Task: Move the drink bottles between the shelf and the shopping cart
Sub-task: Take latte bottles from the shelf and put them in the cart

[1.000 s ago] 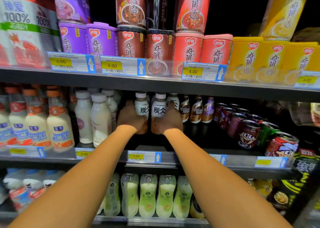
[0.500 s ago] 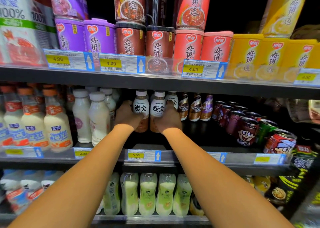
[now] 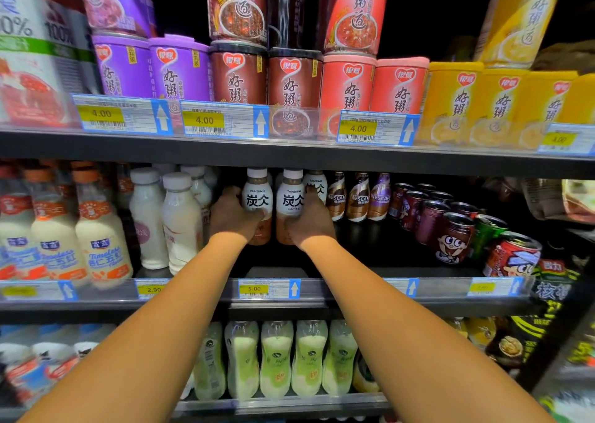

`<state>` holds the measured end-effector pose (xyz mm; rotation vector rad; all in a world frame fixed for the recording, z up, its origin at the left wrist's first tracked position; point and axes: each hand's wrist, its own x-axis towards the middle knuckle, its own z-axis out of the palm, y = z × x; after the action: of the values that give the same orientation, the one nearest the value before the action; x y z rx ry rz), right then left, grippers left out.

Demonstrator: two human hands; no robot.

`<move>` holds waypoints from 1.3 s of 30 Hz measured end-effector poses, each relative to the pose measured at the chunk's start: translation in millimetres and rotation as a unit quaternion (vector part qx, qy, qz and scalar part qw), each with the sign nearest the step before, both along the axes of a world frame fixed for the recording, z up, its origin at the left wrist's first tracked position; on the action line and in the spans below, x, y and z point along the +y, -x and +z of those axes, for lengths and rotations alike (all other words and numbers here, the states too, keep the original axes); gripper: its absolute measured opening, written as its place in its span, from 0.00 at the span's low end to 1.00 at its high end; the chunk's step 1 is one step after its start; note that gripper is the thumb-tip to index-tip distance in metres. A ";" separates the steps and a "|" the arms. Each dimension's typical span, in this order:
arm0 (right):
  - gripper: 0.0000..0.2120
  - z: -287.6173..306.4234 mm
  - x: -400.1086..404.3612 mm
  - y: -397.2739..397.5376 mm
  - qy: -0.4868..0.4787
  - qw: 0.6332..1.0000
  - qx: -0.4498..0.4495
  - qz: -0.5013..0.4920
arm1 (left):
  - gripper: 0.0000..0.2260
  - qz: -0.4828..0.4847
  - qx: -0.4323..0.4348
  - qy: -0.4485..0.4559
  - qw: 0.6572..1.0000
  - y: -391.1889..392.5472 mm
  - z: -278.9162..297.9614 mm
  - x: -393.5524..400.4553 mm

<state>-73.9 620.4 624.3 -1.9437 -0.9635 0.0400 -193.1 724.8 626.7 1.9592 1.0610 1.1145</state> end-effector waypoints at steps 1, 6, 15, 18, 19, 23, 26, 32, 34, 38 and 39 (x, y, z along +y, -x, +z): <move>0.24 0.4 0.6 -0.4 0.008 1.000 0.002 0.000 | 0.22 -0.004 0.002 0.003 1.000 0.5 0.7 -0.1; 0.32 13.8 -9.6 3.6 0.045 0.999 -0.017 -0.010 | 0.28 -0.010 0.025 0.005 1.000 4.6 8.6 -7.3; 0.20 25.1 -127.7 25.1 0.152 0.976 -0.138 -0.077 | 0.20 -0.046 0.088 -0.153 0.983 39.1 13.1 -110.8; 0.31 9.6 -187.6 26.0 0.118 0.962 -0.223 -0.106 | 0.24 -0.158 0.076 -0.249 0.953 33.0 9.4 -158.8; 0.33 2.9 -210.2 24.6 0.116 0.960 -0.228 -0.117 | 0.27 -0.196 0.070 -0.262 0.942 26.4 5.6 -172.7; 0.32 -34.5 -312.5 17.1 0.113 0.944 -0.232 -0.207 | 0.28 -0.333 0.061 -0.316 0.886 -10.6 -15.5 -246.3; 0.33 -66.1 -389.1 5.8 0.153 0.929 -0.189 -0.280 | 0.29 -0.406 0.073 -0.313 0.855 -53.2 -43.7 -301.2; 0.34 -142.2 -543.0 -14.4 0.249 0.868 -0.101 -0.417 | 0.30 -0.504 0.140 -0.298 0.798 -140.4 -127.1 -432.6; 0.34 -170.7 -591.4 -16.5 0.279 0.847 -0.054 -0.448 | 0.30 -0.535 0.179 -0.282 0.776 -162.8 -158.7 -479.1; 0.33 -227.1 -683.6 -13.3 0.329 0.804 0.024 -0.494 | 0.33 -0.590 0.226 -0.265 0.728 -191.4 -222.5 -567.8; 0.33 -240.5 -704.0 -12.1 0.341 0.796 0.041 -0.500 | 0.33 -0.597 0.237 -0.258 0.721 -195.6 -237.7 -586.9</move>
<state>-61.8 -83.6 383.9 -2.8679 0.3139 -0.1587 2.6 137.9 389.0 2.6950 -0.5258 0.1181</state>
